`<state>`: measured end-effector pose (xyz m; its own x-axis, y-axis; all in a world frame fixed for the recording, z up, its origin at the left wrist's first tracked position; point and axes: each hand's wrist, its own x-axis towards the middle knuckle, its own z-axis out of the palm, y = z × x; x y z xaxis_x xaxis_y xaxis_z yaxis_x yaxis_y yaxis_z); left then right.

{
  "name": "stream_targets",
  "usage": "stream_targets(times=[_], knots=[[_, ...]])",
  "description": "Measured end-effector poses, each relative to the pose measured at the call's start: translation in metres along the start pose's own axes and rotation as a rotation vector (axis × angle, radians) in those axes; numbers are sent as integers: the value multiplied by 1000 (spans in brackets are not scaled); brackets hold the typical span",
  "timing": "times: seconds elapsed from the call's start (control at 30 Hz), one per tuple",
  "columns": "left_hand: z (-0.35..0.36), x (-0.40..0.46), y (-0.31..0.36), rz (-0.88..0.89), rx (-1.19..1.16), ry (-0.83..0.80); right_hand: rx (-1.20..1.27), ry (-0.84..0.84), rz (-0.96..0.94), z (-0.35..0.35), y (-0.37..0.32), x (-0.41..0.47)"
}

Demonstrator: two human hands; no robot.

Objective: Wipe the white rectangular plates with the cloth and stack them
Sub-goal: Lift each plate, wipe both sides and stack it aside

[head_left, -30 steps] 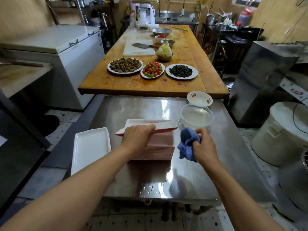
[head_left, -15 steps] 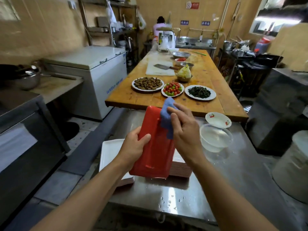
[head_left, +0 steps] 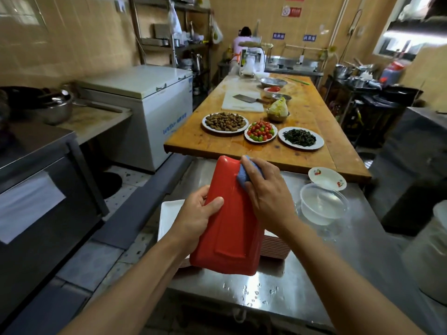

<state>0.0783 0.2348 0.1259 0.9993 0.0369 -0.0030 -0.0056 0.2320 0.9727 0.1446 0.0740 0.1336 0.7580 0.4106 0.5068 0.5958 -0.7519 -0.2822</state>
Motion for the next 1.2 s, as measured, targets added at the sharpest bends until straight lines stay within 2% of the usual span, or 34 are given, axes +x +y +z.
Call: stream_targets(times=[0.3,0.43,0.6,0.7,0.77,0.83,0.9,1.0,1.07,1.13,1.2], knots=[[19,12,-10,4,-157,24,345,105,428,-2,4,-14],[25,24,-13,8,-260,94,373,75,514,1,-7,-45],[32,35,-17,27,-324,136,612,85,653,-8,-5,-67],[42,35,-25,-23,-301,142,693,139,747,-14,7,-62],[41,33,-29,-120,-215,84,696,150,780,-17,12,-62],[34,33,-28,-184,-18,0,663,132,762,-22,19,-63],[24,36,-18,-131,169,18,604,76,707,-31,26,-63],[13,47,14,62,440,55,533,-15,616,-47,32,-63],[12,55,36,101,604,-89,499,-71,550,-56,35,-62],[14,63,47,20,640,-291,487,-134,480,-63,38,-60],[16,67,48,-31,628,-403,472,-166,427,-67,42,-58]])
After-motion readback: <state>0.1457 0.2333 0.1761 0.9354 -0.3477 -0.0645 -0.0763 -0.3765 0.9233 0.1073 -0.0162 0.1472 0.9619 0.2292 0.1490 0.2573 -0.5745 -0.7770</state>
